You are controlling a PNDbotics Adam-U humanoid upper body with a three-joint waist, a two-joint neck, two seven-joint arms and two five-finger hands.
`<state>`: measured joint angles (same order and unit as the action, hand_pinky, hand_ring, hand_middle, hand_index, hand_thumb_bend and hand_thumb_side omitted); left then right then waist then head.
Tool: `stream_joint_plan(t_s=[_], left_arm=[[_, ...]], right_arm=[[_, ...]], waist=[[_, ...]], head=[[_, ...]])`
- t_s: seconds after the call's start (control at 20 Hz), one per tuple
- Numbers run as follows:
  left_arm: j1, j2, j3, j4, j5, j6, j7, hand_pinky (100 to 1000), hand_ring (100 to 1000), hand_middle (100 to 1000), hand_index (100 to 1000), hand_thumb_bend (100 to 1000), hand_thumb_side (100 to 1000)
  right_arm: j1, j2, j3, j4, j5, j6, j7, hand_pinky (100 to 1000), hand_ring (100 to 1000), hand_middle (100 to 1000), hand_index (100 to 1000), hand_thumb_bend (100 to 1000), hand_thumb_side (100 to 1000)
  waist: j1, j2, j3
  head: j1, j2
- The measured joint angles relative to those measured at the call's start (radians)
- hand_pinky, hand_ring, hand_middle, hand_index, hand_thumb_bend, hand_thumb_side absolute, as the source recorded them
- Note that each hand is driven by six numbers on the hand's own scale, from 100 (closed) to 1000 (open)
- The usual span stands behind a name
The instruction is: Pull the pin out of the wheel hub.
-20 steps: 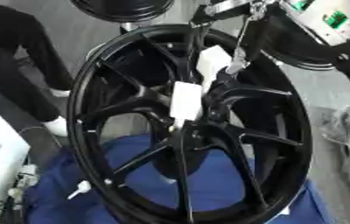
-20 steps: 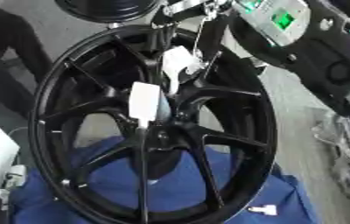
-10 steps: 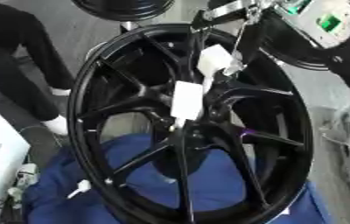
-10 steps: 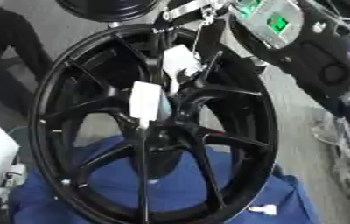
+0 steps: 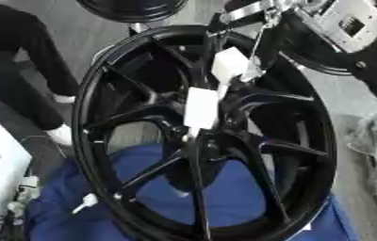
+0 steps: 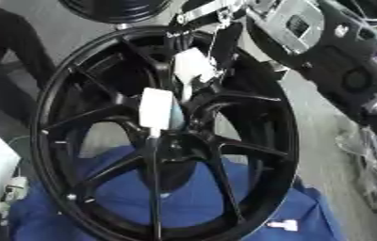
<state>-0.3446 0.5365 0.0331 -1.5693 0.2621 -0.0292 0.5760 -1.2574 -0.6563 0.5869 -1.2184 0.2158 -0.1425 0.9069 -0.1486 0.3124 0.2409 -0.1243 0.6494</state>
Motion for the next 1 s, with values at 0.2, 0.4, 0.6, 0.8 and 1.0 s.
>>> stream_joint_plan(t_s=[0.2, 0.4, 0.6, 0.8, 1.0], left_arm=[[0.000, 0.000, 0.000, 0.004, 0.000, 0.001, -0.002, 729, 772, 689, 684, 314, 808], [0.000, 0.000, 0.000, 0.004, 0.000, 0.002, -0.004, 730, 772, 689, 683, 313, 809], [0.000, 0.000, 0.000, 0.004, 0.000, 0.001, -0.005, 730, 772, 690, 681, 312, 811], [0.000, 0.000, 0.000, 0.004, 0.000, 0.000, -0.006, 731, 771, 690, 680, 311, 812], [0.000, 0.000, 0.000, 0.004, 0.000, -0.001, -0.007, 731, 771, 691, 678, 310, 813]], right_arm=[[0.000, 0.000, -0.008, -0.001, -0.003, 0.001, 0.000, 832, 682, 512, 671, 416, 117], [0.000, 0.000, -0.013, -0.007, -0.014, 0.015, 0.002, 815, 648, 472, 627, 368, 118], [0.000, 0.000, -0.016, -0.011, -0.029, 0.037, 0.001, 796, 611, 426, 574, 311, 100], [0.000, 0.000, -0.019, -0.014, -0.036, 0.057, 0.001, 780, 586, 387, 529, 331, 100], [0.000, 0.000, -0.021, -0.016, -0.036, 0.073, 0.001, 767, 569, 372, 515, 373, 100]], waist=[[0.000, 0.001, -0.002], [0.000, 0.004, -0.003], [0.000, 0.004, -0.004], [0.000, 0.004, -0.004], [0.000, 0.004, -0.004]], head=[[0.000, 0.000], [0.000, 0.000], [0.000, 0.000], [0.000, 0.000], [0.000, 0.000]])
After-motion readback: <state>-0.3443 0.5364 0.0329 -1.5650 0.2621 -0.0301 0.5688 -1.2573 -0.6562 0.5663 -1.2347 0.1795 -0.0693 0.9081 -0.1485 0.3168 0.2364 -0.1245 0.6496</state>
